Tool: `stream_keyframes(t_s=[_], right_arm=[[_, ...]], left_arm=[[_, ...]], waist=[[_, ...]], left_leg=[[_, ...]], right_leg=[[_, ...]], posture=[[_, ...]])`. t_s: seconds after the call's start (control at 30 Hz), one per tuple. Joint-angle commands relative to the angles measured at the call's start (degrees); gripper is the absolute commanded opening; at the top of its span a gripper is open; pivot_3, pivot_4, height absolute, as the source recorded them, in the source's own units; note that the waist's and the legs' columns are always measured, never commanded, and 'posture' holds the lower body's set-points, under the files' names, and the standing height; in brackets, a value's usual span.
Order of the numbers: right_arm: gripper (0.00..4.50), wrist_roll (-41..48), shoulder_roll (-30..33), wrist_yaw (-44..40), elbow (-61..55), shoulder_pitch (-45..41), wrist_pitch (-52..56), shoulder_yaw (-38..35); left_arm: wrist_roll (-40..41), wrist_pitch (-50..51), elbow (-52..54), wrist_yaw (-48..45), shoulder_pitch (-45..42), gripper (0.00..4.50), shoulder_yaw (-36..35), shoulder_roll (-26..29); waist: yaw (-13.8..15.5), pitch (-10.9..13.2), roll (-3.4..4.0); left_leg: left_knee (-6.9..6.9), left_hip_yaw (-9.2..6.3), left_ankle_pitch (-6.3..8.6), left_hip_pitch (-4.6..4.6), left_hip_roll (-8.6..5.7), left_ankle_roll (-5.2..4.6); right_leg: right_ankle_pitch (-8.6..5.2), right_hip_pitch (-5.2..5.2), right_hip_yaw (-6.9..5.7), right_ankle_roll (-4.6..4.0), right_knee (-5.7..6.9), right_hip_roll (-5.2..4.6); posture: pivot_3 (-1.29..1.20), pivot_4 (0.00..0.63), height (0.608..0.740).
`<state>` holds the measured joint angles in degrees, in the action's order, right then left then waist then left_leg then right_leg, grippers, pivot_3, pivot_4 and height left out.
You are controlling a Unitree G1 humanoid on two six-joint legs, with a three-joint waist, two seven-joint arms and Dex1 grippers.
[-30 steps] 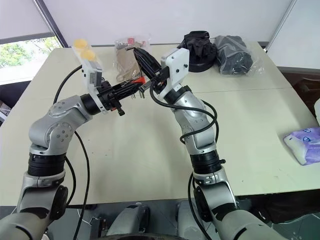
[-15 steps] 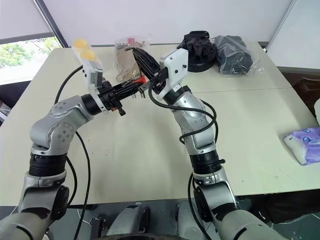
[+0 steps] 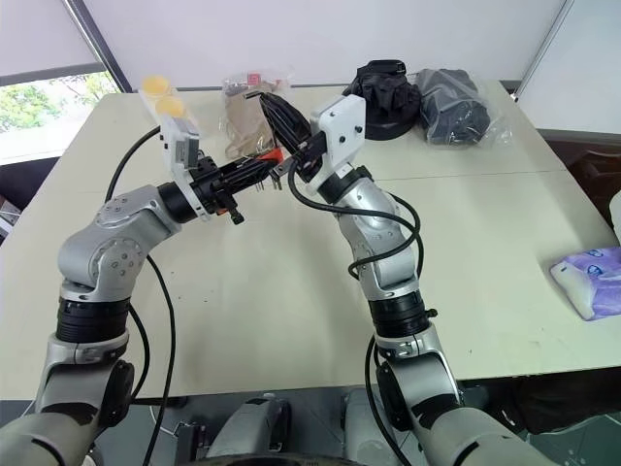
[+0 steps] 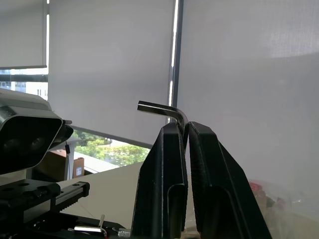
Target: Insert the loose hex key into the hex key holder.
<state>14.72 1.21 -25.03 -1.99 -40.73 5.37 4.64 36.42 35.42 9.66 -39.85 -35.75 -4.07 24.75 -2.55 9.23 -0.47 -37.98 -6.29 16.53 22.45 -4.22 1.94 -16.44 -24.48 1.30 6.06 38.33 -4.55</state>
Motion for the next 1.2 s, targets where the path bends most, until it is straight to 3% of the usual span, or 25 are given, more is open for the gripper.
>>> stream_keyframes(t_s=[0.03,0.2,0.3,0.43,0.6,0.83,1.2], right_arm=[[0.03,0.1,-0.2,-0.4,-1.7,-0.3,-0.8,0.7],[0.03,-0.2,0.1,-1.1,-2.0,0.3,-0.9,1.4],[0.98,-0.4,0.3,-1.4,-2.2,0.8,-1.0,1.8],[2.87,-1.0,1.2,-2.1,-3.0,1.8,-0.7,2.6],[2.87,0.1,4.9,-3.8,-6.4,5.2,0.9,1.3],[2.87,5.6,16.5,-8.5,-17.1,14.0,9.4,-4.1],[2.87,13.7,33.8,-15.9,-23.6,20.2,20.0,-12.9]], left_arm=[[0.4,-1.0,2.1,0.1,-1.4,0.0,-1.1,0.2],[0.4,-1.1,1.9,0.2,-1.6,0.0,-1.1,0.1],[0.3,-1.1,1.8,0.2,-1.6,0.0,-1.1,0.0],[0.4,-1.1,1.8,0.2,-1.6,0.0,-1.1,0.0],[0.6,-0.7,2.2,0.3,-1.0,0.0,-1.0,0.0],[1.5,0.6,2.6,0.7,0.2,0.0,-0.6,-0.8],[6.0,10.5,-5.2,-0.9,2.3,0.0,6.2,-11.3]], waist=[[0.0,0.0,0.0],[0.0,0.0,0.0],[0.0,0.0,0.0],[0.0,0.0,0.0],[0.2,0.0,0.0],[0.4,0.0,0.0],[1.4,0.0,-0.02]], left_leg=[[0.0,0.0,0.0,0.0,0.0,0.0],[0.0,0.0,0.0,0.0,0.0,0.0],[0.0,0.0,0.0,0.0,0.0,0.0],[0.0,0.0,0.0,0.0,0.0,0.0],[0.0,-0.01,0.0,0.0,-0.01,0.0],[0.01,-0.01,0.0,0.01,-0.03,0.0],[-0.04,0.07,0.02,-0.01,-0.02,-0.05]], right_leg=[[0.0,0.0,0.0,0.0,0.0,0.0],[0.0,0.0,0.0,0.0,0.0,0.0],[0.0,0.0,0.0,0.0,0.0,0.0],[0.0,0.0,0.0,0.0,0.0,0.0],[0.0,0.01,0.0,0.0,-0.01,0.0],[0.0,0.04,0.0,0.0,-0.05,-0.02],[0.0,0.15,0.01,0.0,-0.16,0.0]], posture=[[0.0,0.15,0.74],[0.0,0.15,0.74],[0.0,0.15,0.74],[0.0,0.15,0.74],[0.0,0.15,0.74],[0.0,0.15,0.74],[0.0,0.15,0.74]])
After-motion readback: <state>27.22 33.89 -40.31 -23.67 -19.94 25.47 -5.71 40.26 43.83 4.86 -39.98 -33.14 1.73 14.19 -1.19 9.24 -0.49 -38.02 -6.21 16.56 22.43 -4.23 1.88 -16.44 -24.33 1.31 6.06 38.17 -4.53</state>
